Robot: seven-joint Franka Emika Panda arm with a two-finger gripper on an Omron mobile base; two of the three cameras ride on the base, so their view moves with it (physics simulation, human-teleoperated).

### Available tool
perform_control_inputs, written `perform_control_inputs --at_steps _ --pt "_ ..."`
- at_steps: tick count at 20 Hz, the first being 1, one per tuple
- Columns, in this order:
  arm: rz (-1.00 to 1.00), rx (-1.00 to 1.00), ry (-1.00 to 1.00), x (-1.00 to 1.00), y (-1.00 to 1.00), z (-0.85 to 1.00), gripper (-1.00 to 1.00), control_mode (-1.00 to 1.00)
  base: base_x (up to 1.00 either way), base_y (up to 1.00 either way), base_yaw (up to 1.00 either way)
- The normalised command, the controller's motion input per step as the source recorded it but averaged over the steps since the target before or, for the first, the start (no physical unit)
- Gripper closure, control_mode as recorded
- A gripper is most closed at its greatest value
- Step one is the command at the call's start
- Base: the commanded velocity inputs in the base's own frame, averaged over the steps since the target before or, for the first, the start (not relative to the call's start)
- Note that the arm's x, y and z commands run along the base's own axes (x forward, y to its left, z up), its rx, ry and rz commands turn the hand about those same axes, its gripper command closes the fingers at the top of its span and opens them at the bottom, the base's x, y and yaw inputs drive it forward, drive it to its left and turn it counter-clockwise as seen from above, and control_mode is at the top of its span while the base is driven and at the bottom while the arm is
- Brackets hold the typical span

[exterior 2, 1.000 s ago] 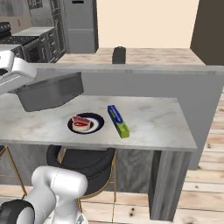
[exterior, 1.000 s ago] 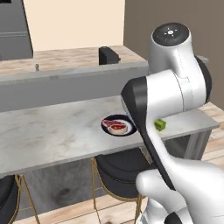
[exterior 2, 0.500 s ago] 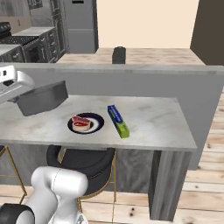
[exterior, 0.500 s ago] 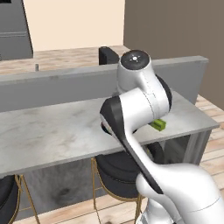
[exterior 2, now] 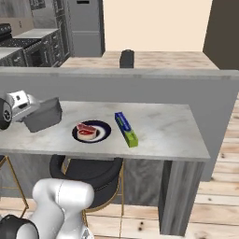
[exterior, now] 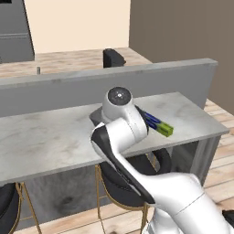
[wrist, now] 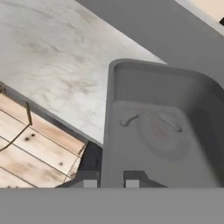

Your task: Retrieve the tupperware and aluminum foil from the cabinet and place them on the dining counter near the plate with steaks to prepare for storing leftovers.

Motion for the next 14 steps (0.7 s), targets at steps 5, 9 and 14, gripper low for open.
perform_control_inputs --at_steps 5,9,14 --pt "0.01 0.0 0.0 0.43 0.57 -0.81 1.0 -1.0 0.0 0.0 0.0" --pt "-0.04 0.01 0.02 0.19 0.34 -0.39 1.0 -1.0 0.0 0.0 0.0" --pt "-0.06 0.01 0.07 0.39 0.31 -0.27 1.0 -1.0 0.0 0.0 0.0"
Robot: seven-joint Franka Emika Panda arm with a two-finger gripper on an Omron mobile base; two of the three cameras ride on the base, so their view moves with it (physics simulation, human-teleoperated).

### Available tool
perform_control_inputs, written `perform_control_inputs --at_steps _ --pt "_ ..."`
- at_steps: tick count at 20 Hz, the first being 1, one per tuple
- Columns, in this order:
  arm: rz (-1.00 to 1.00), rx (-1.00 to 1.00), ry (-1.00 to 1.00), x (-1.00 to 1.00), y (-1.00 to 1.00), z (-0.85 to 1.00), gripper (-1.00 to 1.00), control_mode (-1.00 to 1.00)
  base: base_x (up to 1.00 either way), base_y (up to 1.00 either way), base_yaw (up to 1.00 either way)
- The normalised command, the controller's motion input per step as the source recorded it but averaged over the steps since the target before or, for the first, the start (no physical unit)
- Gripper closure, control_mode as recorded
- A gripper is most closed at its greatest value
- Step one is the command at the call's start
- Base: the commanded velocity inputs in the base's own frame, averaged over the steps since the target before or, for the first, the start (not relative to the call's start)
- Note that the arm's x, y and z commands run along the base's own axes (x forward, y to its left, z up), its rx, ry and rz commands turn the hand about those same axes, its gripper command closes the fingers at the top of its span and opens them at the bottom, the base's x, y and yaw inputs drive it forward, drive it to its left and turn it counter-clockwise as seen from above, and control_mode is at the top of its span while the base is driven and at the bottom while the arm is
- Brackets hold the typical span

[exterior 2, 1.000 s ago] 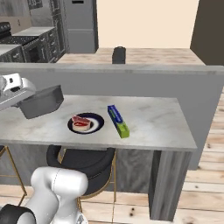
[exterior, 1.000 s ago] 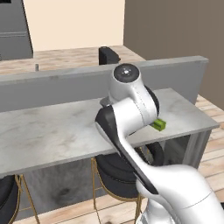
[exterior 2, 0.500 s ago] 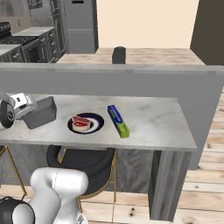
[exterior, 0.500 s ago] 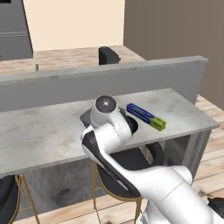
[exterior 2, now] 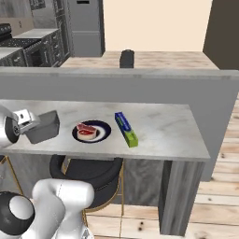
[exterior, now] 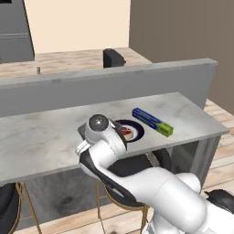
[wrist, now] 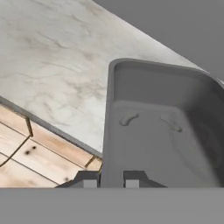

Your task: Retrieve the tupperware and aluminum foil from the cabinet and place them on the dining counter near the plate with steaks to prepare for storing leftovers.

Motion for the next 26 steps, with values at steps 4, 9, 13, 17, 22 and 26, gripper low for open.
perform_control_inputs --at_steps 4,9,13,17,22,26 --pt "-0.04 0.0 0.11 0.63 0.42 -0.28 1.0 -1.0 0.0 0.0 0.0" --pt "-0.06 0.0 0.09 0.62 0.29 -0.34 1.0 -1.0 0.0 0.0 0.0" --pt "-0.07 0.0 0.03 0.56 0.04 -0.5 1.0 -1.0 0.0 0.0 0.0" --pt "-0.06 0.0 0.0 0.55 0.0 -0.57 1.0 -1.0 0.0 0.0 0.0" --pt "-0.05 0.0 0.0 0.62 0.0 -0.54 1.0 -1.0 0.0 0.0 0.0" --pt "-0.04 0.0 0.0 0.68 0.09 -0.4 1.0 -1.0 0.0 0.0 0.0"
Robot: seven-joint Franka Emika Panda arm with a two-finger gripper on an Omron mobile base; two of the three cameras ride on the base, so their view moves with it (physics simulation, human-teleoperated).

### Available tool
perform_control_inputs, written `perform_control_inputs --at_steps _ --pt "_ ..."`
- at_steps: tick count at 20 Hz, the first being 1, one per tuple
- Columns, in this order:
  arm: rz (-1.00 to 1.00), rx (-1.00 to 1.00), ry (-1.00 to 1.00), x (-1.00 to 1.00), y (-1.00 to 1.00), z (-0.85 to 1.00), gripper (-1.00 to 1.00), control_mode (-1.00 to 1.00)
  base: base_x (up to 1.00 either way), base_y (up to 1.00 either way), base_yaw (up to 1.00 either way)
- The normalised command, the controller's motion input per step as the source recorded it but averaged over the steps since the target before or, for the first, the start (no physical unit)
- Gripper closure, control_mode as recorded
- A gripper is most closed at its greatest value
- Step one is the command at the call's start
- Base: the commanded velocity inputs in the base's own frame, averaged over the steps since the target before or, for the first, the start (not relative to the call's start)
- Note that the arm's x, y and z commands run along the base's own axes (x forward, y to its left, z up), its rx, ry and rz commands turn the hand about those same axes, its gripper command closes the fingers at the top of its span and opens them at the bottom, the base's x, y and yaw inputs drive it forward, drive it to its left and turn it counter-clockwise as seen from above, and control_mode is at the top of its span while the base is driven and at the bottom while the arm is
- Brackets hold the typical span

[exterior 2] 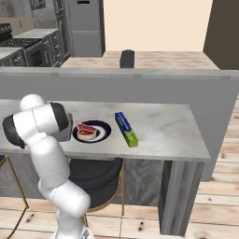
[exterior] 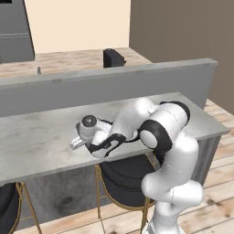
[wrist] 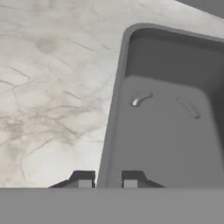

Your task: Retrieve the tupperware and aluminum foil from the cabinet and place them on the dining counter near the plate with steaks to prepare for storing leftovers.

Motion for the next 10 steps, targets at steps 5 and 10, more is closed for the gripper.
perform_control_inputs --at_steps 5,10 --pt "-0.07 0.0 0.03 0.19 0.21 0.23 -1.0 -1.0 0.0 0.0 0.0" --pt "-0.17 0.0 0.0 -0.06 0.08 0.94 -1.0 -1.0 0.0 0.0 0.0"
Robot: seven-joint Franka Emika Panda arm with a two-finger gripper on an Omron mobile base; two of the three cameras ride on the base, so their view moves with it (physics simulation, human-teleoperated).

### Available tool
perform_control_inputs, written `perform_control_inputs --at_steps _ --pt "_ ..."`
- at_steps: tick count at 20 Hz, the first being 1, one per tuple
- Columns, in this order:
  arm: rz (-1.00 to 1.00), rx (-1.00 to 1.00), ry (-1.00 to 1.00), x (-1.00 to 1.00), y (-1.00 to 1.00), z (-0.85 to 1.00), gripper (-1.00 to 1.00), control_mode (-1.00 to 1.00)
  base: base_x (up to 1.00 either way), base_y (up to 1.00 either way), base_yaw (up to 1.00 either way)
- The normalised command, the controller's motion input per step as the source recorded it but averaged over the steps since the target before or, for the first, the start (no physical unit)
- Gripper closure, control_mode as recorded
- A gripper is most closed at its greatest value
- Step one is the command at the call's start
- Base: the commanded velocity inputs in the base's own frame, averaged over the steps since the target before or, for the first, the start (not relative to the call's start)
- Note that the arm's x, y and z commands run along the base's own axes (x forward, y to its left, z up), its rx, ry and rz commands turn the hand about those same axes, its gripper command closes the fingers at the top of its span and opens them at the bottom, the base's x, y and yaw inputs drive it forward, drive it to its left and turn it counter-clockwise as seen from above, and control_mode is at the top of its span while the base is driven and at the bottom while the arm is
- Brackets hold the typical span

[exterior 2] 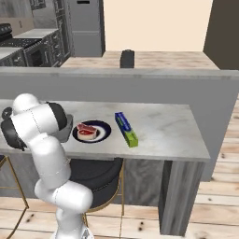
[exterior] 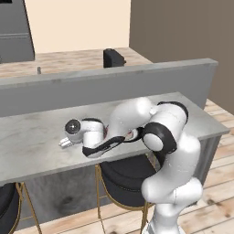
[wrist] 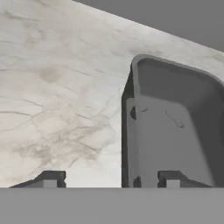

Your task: Retrieve the tupperware and aluminum foil from the cabinet and place them on the dining counter near the plate with steaks to prepare for storing leftovers.

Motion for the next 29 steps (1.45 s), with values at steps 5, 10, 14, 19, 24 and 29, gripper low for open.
perform_control_inputs --at_steps 5,10,14,19,24,29 --pt "-0.23 0.0 0.0 -0.08 -0.15 1.0 -1.0 -1.0 0.0 0.0 0.0" --pt "-0.22 0.0 0.0 -0.16 -0.34 1.0 -1.0 -1.0 0.0 0.0 0.0" --pt "-0.26 0.01 0.0 -0.61 -0.63 0.87 -1.0 -1.0 0.0 0.0 0.0" --pt "-0.2 0.12 -0.11 -0.96 -1.0 0.33 -1.0 -1.0 0.0 0.0 0.0" --pt "-0.13 0.17 -0.15 -0.99 -1.0 0.24 -1.0 -1.0 0.0 0.0 0.0" --pt "-0.01 0.21 -0.17 -0.93 -1.0 0.48 -1.0 -1.0 0.0 0.0 0.0"
